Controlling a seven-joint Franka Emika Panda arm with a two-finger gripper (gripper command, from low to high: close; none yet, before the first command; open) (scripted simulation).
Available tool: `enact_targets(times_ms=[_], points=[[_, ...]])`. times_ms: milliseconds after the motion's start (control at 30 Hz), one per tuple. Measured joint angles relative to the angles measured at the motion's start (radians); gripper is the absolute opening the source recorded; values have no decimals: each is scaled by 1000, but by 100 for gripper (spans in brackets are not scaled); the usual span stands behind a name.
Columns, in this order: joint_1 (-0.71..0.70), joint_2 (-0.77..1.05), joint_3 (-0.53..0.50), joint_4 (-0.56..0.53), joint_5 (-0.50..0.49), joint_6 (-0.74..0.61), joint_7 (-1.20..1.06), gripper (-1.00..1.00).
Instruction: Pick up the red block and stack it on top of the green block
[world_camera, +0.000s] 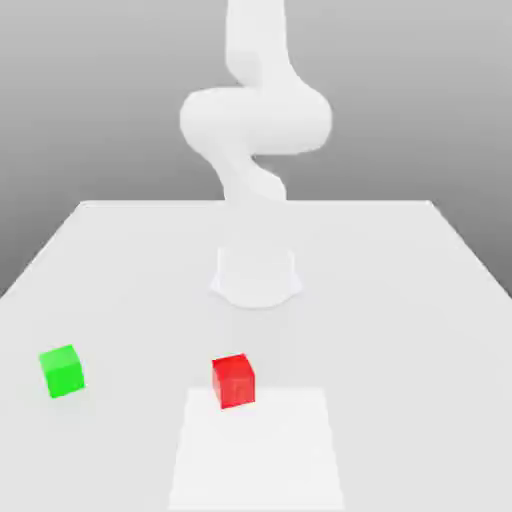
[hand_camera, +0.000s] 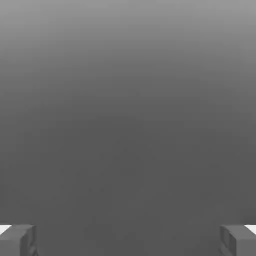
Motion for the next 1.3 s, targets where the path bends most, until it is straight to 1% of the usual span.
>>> enact_targets(times_ms=[267, 500, 567, 633, 733, 867, 1000, 1033, 1233, 1300], points=[[3, 221, -26, -262, -61, 185, -112, 0], [11, 436, -110, -518, -73, 370, -267, 0], [15, 546, -138, -581, -63, 455, -326, 0], [17, 628, -147, -598, -54, 518, -353, 0], [19, 703, -147, -594, -43, 579, -364, 0], [23, 791, -134, -583, 7, 656, -397, 0], [-34, 880, -61, -577, 76, 735, -451, 0], [-55, 901, -39, -576, 86, 755, -459, -100], [-66, 912, -28, -575, 82, 763, -457, -100], [-53, 892, -43, -576, 71, 745, -447, -100]])
